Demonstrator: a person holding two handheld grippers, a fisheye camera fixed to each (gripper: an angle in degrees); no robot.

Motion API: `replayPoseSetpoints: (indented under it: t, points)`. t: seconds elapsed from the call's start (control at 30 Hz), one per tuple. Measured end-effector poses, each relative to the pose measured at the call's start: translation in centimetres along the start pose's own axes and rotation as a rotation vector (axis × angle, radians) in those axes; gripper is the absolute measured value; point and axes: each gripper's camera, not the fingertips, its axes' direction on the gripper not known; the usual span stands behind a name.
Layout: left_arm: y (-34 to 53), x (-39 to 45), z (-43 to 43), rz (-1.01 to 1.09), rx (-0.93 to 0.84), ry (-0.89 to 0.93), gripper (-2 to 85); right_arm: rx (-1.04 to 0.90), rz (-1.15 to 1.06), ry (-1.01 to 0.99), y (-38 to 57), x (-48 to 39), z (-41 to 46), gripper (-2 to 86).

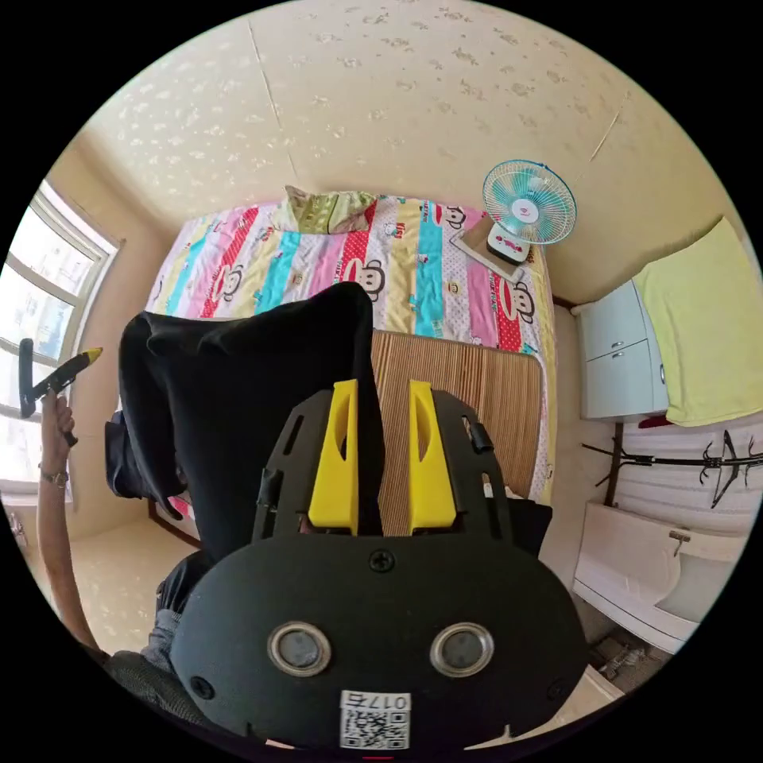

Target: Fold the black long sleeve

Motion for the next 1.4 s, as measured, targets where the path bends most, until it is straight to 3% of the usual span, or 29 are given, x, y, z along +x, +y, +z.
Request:
replayPoseSetpoints:
  t: [0.07,0.13,0.23,0.3,0.4,0.53,0.63,0.8,0.87,1.03,1.13,1.2,1.27,1.4]
  points:
    - [-0.5,-2.1,2.3,0.019,-0.026,-0.116,5.4,-0.033,-0.017,0.104,0.2,-0.4,4.2,9.7]
    - [0.6,-4.9,7.6,0.054,-0.131,-0.162,5.5,-0.070,-0.078,0.066,1.6,-0.7,8.9,8.9]
    - [3.9,-9.5,17.9,0.042,-0.419,-0.095,5.3,-0.227,-0.197,-0.117,5.8,-1.0,19.3,5.8]
    - [6.7,-11.6,23.8,0.040,-0.583,-0.053,5.3,-0.448,-0.208,-0.226,9.7,-0.8,29.2,4.7]
    - [11.0,-13.4,31.1,0.037,-0.755,-0.024,5.4,-0.671,-0.185,-0.279,14.7,-0.5,38.5,5.7]
    - [15.1,-13.9,38.0,0.083,-0.912,0.001,6.7,-0.699,-0.097,-0.325,17.9,0.8,43.6,12.9]
    - [15.8,-14.7,40.3,0.102,-0.940,-0.091,6.9,-0.613,-0.029,-0.342,18.3,2.6,45.3,12.6]
    - [15.0,-16.9,40.9,0.097,-0.904,-0.088,6.1,-0.427,-0.118,-0.285,17.1,4.6,44.6,12.8]
    - [15.9,-18.6,42.2,0.063,-0.994,0.000,5.9,-0.487,-0.167,-0.263,17.0,5.0,45.9,13.1]
    - [15.5,-25.2,37.3,-0.049,-0.925,0.084,0.5,-0.639,-0.356,-0.127,16.1,6.9,45.9,5.5]
    - [15.1,-28.8,34.2,-0.126,-0.940,0.125,-0.4,-0.448,-0.179,-0.491,13.5,16.0,39.0,4.2]
    - [15.0,-30.5,32.2,-0.134,-0.946,0.120,-0.6,-0.162,0.167,-0.669,12.9,29.1,30.8,3.7]
    - [15.1,-32.3,30.7,-0.154,-0.955,0.141,-0.7,0.095,0.392,-0.554,14.8,37.9,22.2,3.5]
    - [15.0,-35.9,28.0,-0.218,-1.009,0.167,-0.9,0.602,0.662,0.014,23.7,47.3,3.3,3.0]
